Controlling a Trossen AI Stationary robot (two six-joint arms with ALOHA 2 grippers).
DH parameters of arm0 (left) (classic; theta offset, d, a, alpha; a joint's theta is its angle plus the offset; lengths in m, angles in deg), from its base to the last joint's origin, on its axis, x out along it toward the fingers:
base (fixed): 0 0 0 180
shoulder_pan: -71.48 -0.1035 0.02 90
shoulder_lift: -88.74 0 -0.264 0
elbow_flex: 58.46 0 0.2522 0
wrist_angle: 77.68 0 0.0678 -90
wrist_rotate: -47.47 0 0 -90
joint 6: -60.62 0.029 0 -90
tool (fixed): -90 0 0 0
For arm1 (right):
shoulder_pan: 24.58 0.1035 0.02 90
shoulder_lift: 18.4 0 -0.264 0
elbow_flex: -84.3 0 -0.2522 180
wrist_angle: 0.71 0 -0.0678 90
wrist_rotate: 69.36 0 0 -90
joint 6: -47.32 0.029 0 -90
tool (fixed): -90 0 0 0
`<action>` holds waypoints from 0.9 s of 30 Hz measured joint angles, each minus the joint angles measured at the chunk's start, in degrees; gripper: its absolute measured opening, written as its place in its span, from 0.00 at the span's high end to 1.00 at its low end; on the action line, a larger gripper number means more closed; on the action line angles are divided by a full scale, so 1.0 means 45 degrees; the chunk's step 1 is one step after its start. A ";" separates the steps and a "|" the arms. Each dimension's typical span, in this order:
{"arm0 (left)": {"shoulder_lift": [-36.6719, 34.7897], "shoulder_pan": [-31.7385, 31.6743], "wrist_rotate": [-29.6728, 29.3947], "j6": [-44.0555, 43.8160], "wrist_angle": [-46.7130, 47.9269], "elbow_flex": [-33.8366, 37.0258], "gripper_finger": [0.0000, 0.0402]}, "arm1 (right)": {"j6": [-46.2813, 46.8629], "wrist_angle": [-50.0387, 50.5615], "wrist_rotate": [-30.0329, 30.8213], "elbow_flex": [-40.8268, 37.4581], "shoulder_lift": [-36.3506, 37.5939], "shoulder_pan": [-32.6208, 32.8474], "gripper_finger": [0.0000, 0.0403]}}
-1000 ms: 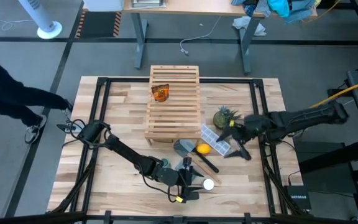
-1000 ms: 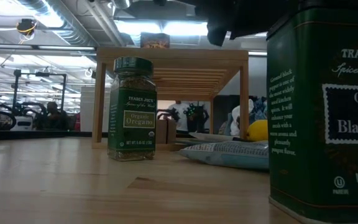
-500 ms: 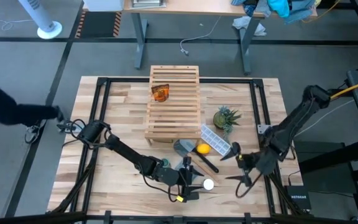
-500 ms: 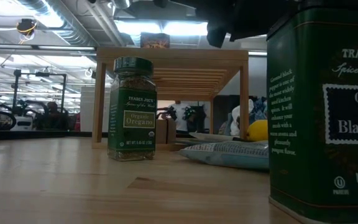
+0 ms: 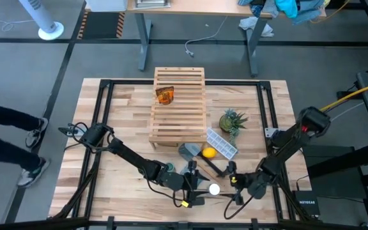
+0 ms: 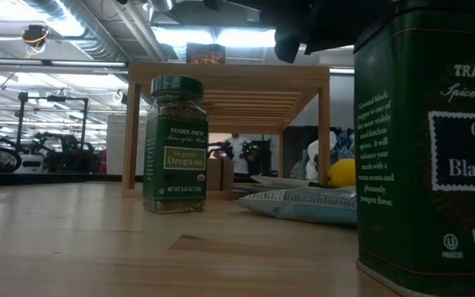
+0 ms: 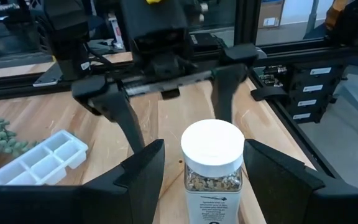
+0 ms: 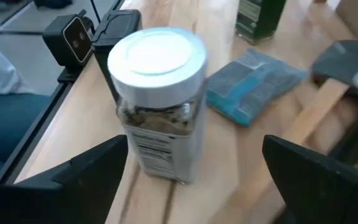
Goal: Shelf spices
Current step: Put the white seasoning bottle on the shelf
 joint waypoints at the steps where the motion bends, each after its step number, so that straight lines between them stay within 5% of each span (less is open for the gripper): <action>1: 0.0000 0.0000 0.0004 0.0000 0.0004 0.0000 0.47 | 0.0011 -0.0423 0.0054 0.0000 -0.0311 0.0000 0.06; 27: 0.0005 0.0004 0.0009 0.0000 0.0014 0.0000 0.47 | -0.0745 -0.1814 0.0036 0.0336 -0.1335 -0.0570 0.06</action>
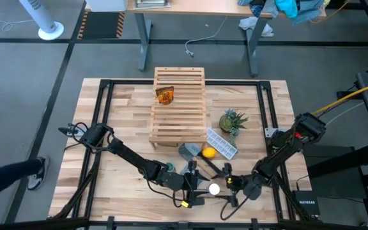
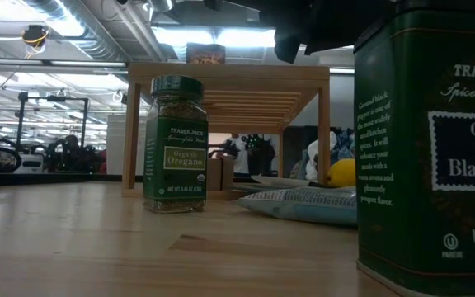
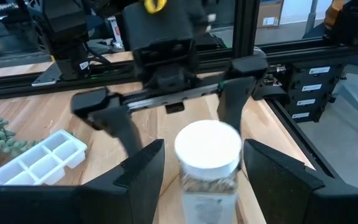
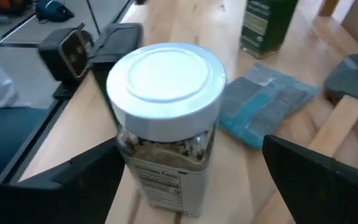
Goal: Shelf spices
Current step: Put the white seasoning bottle on the shelf
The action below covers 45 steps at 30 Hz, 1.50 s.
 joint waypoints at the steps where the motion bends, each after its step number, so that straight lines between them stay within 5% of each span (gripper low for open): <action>1: 0.0000 -0.0004 0.0000 0.0000 0.0000 0.0000 0.47 | 0.0012 -0.0016 -0.0001 0.0004 -0.0038 -0.0140 0.06; 21: 0.0005 0.0032 -0.0790 0.0003 0.1152 0.0002 0.47 | -0.0411 -0.2303 -0.1196 0.0643 -0.2590 -0.1545 0.06; 45: 0.0015 -0.0143 -0.0240 -0.1811 0.2233 0.0005 0.47 | -0.1290 -0.2200 -0.1671 0.1326 -0.2679 -0.2107 0.06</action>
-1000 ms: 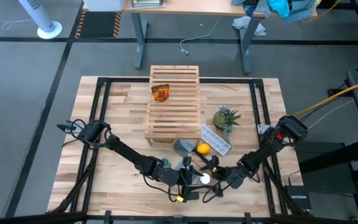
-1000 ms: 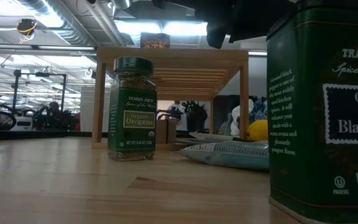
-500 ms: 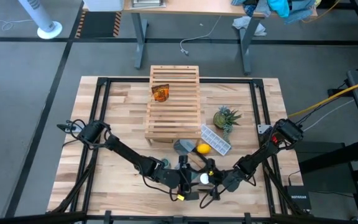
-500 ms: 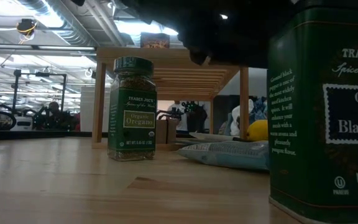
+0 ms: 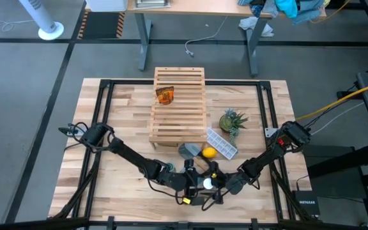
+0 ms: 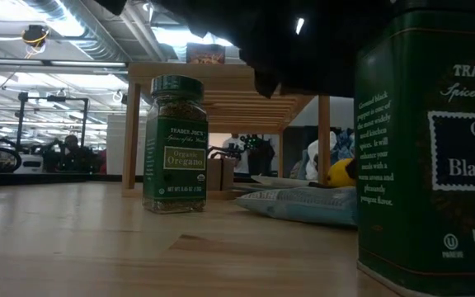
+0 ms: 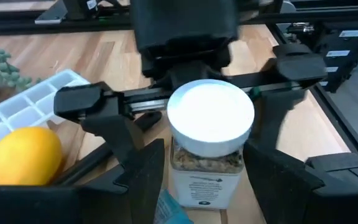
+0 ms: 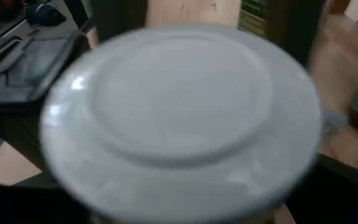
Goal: Shelf spices
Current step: Put the white seasoning bottle on the shelf
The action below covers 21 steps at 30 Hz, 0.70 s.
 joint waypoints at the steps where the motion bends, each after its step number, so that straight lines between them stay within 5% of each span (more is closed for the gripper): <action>1: 0.0016 -0.0022 0.0018 -0.0059 -0.0001 0.0000 0.47 | -0.0088 -0.0001 -0.0076 0.0050 -0.0001 -0.0025 0.06; 21: 0.0534 -0.0075 0.0942 -0.0190 -0.1271 0.0005 0.47 | -0.0102 0.0029 -0.0433 0.0462 -0.0476 -0.0392 0.06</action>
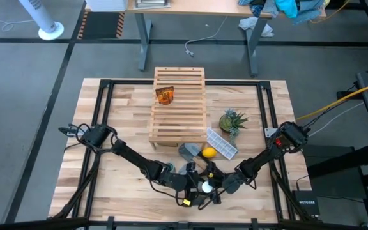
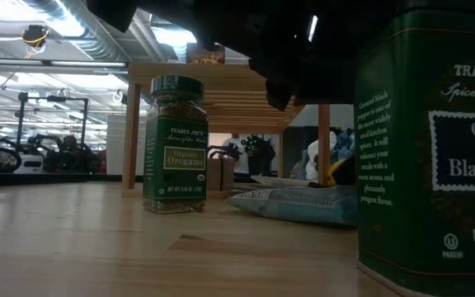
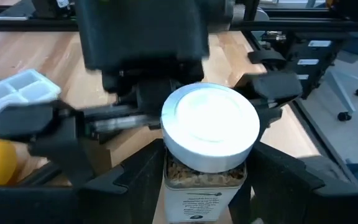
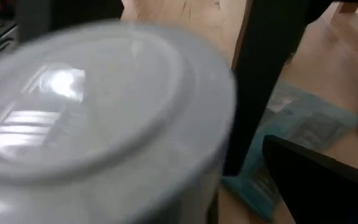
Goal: Shelf spices
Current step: Put the white seasoning bottle on the shelf
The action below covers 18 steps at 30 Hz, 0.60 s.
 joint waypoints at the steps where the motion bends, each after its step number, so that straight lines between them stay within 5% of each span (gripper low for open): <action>1: 0.0000 0.0010 0.0009 -0.0002 -0.0005 0.0000 0.47 | -0.0006 -0.0012 -0.0059 0.0138 -0.0196 -0.0021 0.06; 18: 0.0000 0.0053 0.0070 -0.0214 0.0033 0.0024 0.47 | -0.0656 -0.0442 -0.0952 0.1072 -0.1223 -0.0350 0.06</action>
